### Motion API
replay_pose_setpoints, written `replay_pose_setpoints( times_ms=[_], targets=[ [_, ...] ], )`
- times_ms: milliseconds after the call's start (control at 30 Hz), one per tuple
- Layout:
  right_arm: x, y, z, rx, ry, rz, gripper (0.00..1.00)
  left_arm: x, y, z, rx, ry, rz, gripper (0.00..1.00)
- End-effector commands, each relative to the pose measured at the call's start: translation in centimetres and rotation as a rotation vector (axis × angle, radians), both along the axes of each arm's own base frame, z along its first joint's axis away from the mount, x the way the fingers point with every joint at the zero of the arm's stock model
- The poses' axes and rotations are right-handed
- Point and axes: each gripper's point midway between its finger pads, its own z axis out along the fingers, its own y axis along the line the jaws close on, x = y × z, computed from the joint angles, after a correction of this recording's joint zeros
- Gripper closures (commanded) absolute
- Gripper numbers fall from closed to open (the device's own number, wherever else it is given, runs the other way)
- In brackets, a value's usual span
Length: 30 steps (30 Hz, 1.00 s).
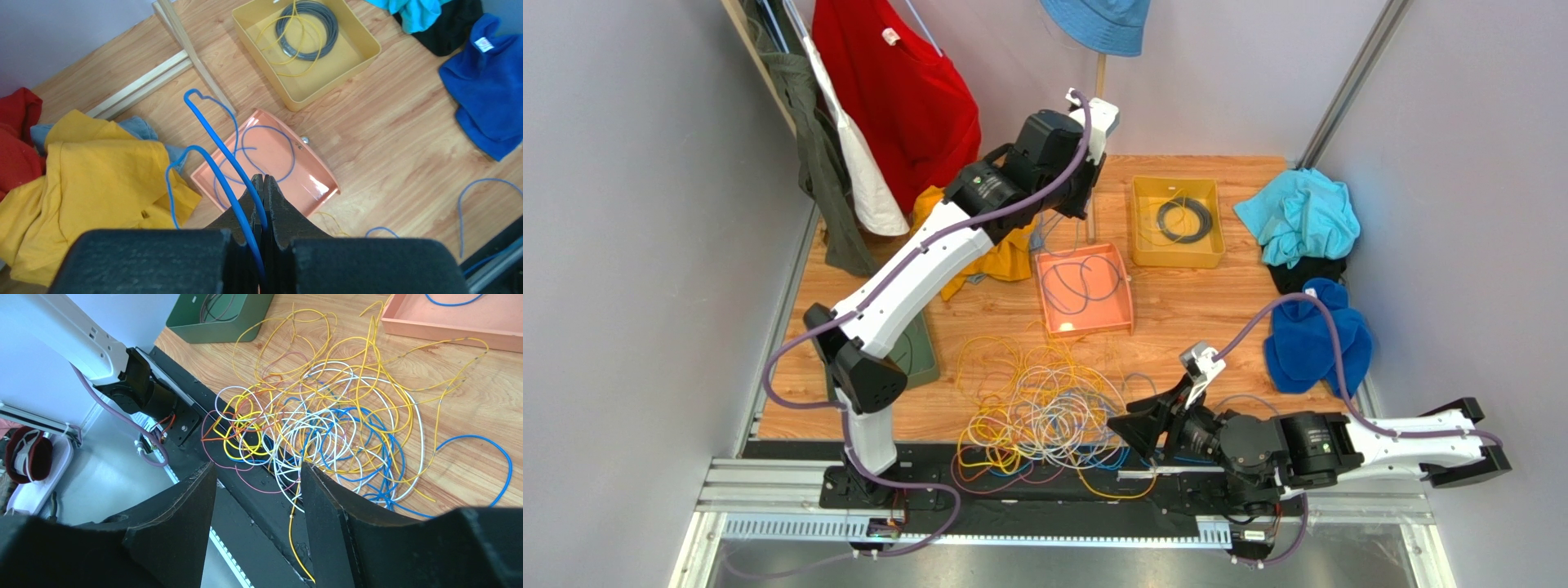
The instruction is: Untangle the cables
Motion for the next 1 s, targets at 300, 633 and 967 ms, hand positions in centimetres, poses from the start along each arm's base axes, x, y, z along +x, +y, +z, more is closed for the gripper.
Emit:
replay_pose_setpoints(
  times_ms=[300, 633, 967],
  targets=[
    [0.0, -0.5, 1.2, 0.025, 0.007, -0.002, 0.44, 4.8, -2.7, -2.1, -0.047, -0.051, -0.045, 1.0],
    [0.8, -2.0, 1.5, 0.038, 0.006, -0.044, 0.44, 4.9, -4.3, -9.2, -0.03, 0.049, -0.079, 1.0],
    [1.2, -2.3, 1.8, 0.028, -0.008, -0.063, 0.44, 4.2, -6.2, -16.1, -0.066, 0.158, -0.132, 1.0]
  ],
)
